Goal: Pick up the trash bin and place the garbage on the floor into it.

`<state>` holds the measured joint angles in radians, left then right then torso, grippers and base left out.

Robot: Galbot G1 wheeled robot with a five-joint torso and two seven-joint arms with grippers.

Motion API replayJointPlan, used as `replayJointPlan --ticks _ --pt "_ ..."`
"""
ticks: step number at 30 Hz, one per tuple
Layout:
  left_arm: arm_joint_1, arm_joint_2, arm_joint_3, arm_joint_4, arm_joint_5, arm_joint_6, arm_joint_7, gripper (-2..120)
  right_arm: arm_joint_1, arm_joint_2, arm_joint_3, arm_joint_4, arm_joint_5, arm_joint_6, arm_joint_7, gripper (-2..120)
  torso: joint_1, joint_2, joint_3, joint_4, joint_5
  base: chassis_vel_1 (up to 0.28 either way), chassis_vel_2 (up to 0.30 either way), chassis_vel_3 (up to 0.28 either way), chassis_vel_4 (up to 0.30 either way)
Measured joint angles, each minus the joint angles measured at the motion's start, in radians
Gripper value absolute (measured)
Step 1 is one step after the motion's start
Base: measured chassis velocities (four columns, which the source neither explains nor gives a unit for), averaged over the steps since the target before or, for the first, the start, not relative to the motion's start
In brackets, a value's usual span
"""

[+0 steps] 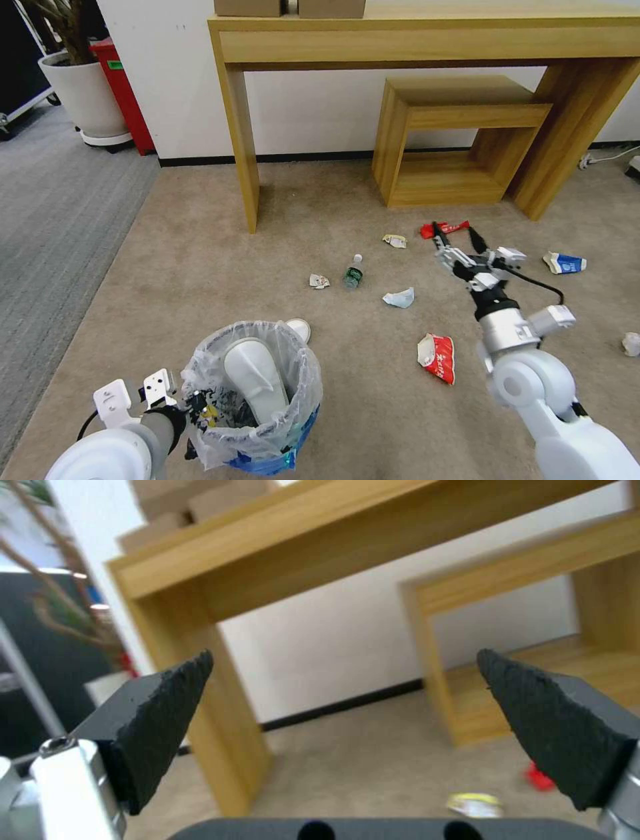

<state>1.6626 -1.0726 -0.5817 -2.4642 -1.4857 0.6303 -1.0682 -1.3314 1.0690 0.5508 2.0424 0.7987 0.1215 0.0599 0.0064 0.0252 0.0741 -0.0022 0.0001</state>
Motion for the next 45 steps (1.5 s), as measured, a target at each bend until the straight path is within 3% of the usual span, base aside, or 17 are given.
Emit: replayJointPlan --ticks 10,16,27,32,40,43,45 --pt "-0.010 -0.022 0.046 0.007 0.038 0.013 0.060 0 -0.038 0.076 0.094 -0.003 -0.099 -0.043 0.037 100 0.000 0.000 0.000 0.0001 0.0000 0.000 0.000 0.000 0.000" --pt "-0.042 -0.024 0.064 0.016 0.038 0.014 0.113 0 -0.067 0.064 0.126 0.007 -0.113 -0.065 0.041 100 0.000 0.000 0.000 -0.0001 -0.0001 0.000 0.000 0.000 0.000" --pt "-0.070 -0.037 0.094 0.036 0.039 0.012 0.132 0 -0.047 0.081 0.119 -0.018 -0.161 -0.091 0.076 100 0.000 0.000 0.000 0.0000 0.0000 0.000 0.000 0.000 0.000" --pt "-0.077 -0.037 0.099 0.048 0.041 0.012 0.133 0 0.000 0.060 0.119 -0.094 -0.191 -0.195 0.186 100 0.000 0.000 0.000 0.0001 0.0004 0.000 0.000 0.000 0.000" --pt "-0.087 -0.037 0.134 0.087 0.081 0.008 0.153 0 0.097 -0.050 0.110 -0.300 -0.181 -0.225 0.205 100 0.000 0.000 0.000 0.0000 -0.0001 0.000 0.000 0.000 0.000" --pt "-0.092 -0.040 0.149 0.100 0.093 0.007 0.154 0 0.145 -0.066 0.066 -0.402 -0.158 -0.248 0.222 100 0.000 0.000 0.000 0.0000 0.0002 0.000 0.000 0.000 0.000" --pt "-0.091 -0.039 0.157 0.104 0.098 0.007 0.151 0 0.191 -0.065 0.001 -0.475 -0.100 -0.313 0.284 100 0.000 0.000 0.000 0.0000 0.0001 0.000 0.000 0.000 0.000"
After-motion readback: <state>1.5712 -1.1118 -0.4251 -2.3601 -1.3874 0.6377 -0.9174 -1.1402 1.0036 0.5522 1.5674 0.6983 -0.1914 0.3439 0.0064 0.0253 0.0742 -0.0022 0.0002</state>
